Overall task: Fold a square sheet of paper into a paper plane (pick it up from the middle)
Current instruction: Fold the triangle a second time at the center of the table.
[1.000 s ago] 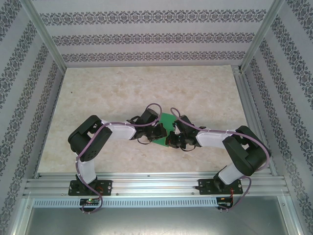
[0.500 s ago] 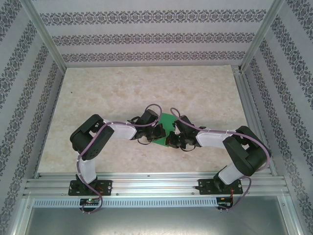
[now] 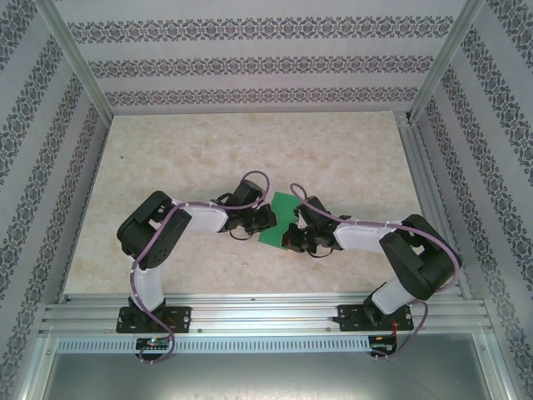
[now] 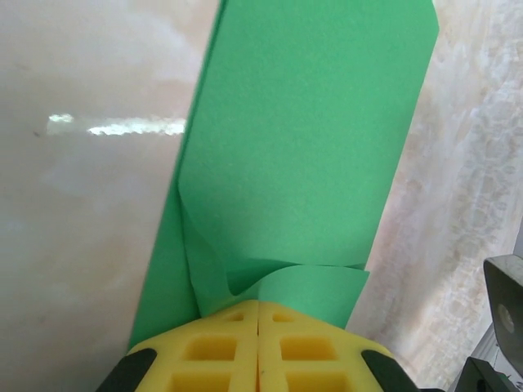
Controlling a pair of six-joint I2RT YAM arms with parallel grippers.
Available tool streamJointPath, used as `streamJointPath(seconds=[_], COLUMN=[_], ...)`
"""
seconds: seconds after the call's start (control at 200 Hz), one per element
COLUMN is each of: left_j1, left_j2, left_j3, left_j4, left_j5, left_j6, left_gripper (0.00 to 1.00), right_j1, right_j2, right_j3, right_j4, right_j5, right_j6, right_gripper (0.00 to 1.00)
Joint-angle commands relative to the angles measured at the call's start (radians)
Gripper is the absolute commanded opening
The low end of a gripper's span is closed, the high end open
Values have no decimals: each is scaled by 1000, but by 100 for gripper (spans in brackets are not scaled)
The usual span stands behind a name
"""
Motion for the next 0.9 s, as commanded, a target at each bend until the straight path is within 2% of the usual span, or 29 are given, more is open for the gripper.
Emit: streamJointPath(seconds=[0.0, 0.18, 0.27, 0.525, 0.744, 0.894], left_j1=[66, 96, 101, 150, 153, 130], left_j2=[31, 76, 88, 72, 11, -48], left_j3=[17, 80, 111, 111, 114, 107], left_j4=[-2, -16, -58, -67, -12, -18], left_j5=[-74, -41, -59, -62, 25, 91], left_j6=[47, 61, 73, 68, 65, 56], left_gripper=[10, 11, 11, 13, 19, 18], right_j1=[-12, -11, -11, -12, -13, -15], right_j2=[19, 21, 21, 22, 15, 21], right_j3=[-51, -51, -47, -44, -23, 6], right_j4=[-152, -147, -150, -160, -162, -177], right_j5=[80, 72, 71, 71, 69, 74], right_j6=[-22, -22, -22, -26, -35, -46], right_gripper=[0, 0, 0, 0, 0, 0])
